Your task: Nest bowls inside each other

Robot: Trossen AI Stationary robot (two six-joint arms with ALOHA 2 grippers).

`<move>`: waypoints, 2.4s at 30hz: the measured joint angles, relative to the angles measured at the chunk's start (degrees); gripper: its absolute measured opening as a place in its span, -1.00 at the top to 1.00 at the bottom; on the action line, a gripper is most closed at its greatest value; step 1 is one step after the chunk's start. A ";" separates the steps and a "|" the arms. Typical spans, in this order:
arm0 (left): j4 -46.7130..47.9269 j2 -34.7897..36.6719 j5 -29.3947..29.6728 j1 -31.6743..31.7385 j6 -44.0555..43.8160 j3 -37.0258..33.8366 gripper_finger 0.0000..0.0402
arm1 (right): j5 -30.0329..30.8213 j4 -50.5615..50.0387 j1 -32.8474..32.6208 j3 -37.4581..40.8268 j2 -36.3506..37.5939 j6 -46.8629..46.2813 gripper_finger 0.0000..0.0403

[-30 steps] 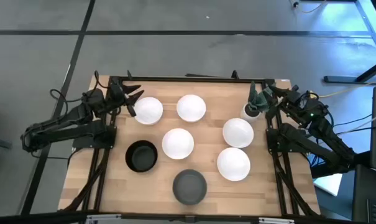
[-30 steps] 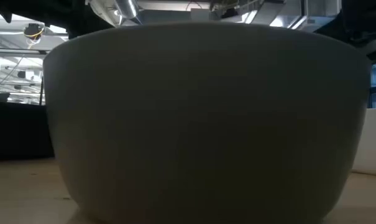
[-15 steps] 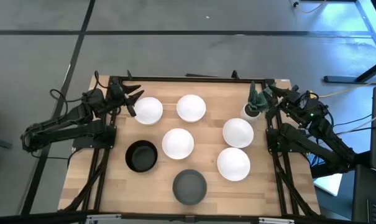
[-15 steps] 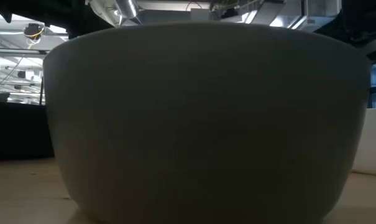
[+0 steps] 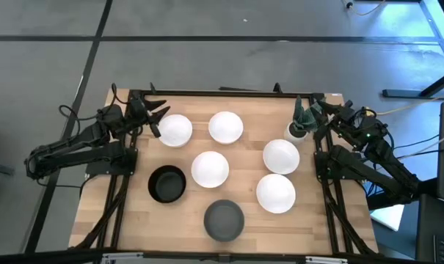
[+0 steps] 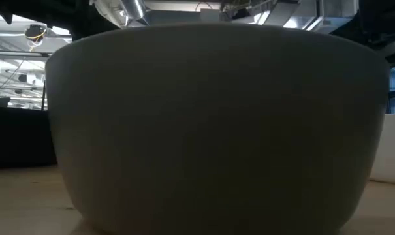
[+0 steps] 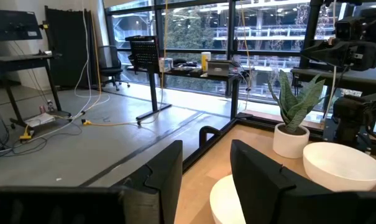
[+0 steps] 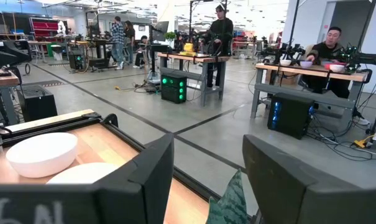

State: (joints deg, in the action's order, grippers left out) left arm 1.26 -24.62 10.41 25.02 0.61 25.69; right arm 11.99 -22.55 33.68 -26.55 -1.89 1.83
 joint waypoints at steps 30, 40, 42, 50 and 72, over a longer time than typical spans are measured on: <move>0.00 0.02 0.00 -0.02 0.02 0.00 0.35 | 0.02 1.46 0.01 0.00 -0.02 -4.41 0.04; 0.00 0.00 0.00 0.00 0.02 0.00 0.35 | 1.04 5.17 0.02 0.00 -0.35 -3.26 0.04; 0.00 0.01 0.00 0.00 0.00 0.00 0.35 | 1.03 4.59 0.00 0.00 -0.35 -1.52 0.04; 0.00 0.01 0.00 -0.02 0.00 0.00 0.35 | 2.56 4.31 -0.01 0.00 -0.35 -2.79 0.04; -0.02 0.00 0.00 -0.02 0.00 0.00 0.35 | -0.27 2.61 0.02 -0.02 -3.76 -4.96 0.04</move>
State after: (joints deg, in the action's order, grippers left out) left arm 1.24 -24.62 10.41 25.00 0.61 25.69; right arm 11.72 -19.93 33.69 -26.57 -5.65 -3.13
